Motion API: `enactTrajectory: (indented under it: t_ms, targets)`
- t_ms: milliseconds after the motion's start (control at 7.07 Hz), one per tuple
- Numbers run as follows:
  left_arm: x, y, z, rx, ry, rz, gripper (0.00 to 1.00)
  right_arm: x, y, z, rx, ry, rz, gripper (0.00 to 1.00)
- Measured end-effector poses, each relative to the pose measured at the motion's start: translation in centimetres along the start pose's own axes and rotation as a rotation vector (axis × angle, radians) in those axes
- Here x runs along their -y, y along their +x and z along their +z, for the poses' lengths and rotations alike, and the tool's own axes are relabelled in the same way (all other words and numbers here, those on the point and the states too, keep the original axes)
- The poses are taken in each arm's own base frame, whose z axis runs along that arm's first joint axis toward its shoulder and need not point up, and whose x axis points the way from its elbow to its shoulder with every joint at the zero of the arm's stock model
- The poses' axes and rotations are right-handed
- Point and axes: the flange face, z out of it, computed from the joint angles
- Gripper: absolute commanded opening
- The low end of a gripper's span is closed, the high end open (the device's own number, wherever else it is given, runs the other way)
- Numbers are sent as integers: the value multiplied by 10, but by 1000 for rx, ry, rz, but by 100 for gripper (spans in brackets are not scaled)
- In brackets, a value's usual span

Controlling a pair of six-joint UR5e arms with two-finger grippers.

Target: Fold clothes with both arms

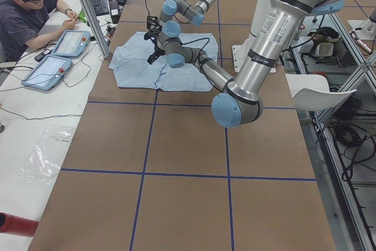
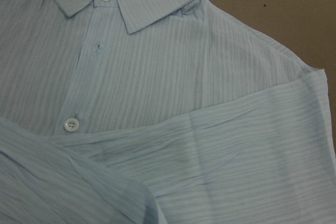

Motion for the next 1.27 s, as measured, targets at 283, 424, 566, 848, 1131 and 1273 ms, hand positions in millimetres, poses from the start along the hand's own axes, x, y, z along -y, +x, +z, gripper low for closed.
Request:
enactTrajectory:
  t_ms: [283,424,566,848,1131,1273]
  targets:
    - [0,0,0,1,0,-4,100,-16,-11,11,-46,-5,-18,100]
    - [0,0,1,1,-1,-6,100,-23,-13,16,-67,-14,-26,100]
    - [0,0,1,1,-1,-8,100,-28,-14,20,-88,-23,-34,100]
    - [-1,0,1,1,-2,-10,100,-35,-12,25,-132,-38,-53,100]
    - [-2,0,2,1,-3,-12,100,-36,-4,31,-193,-49,-108,100]
    - [-2,0,3,1,-5,-13,100,-33,6,36,-230,-51,-164,100]
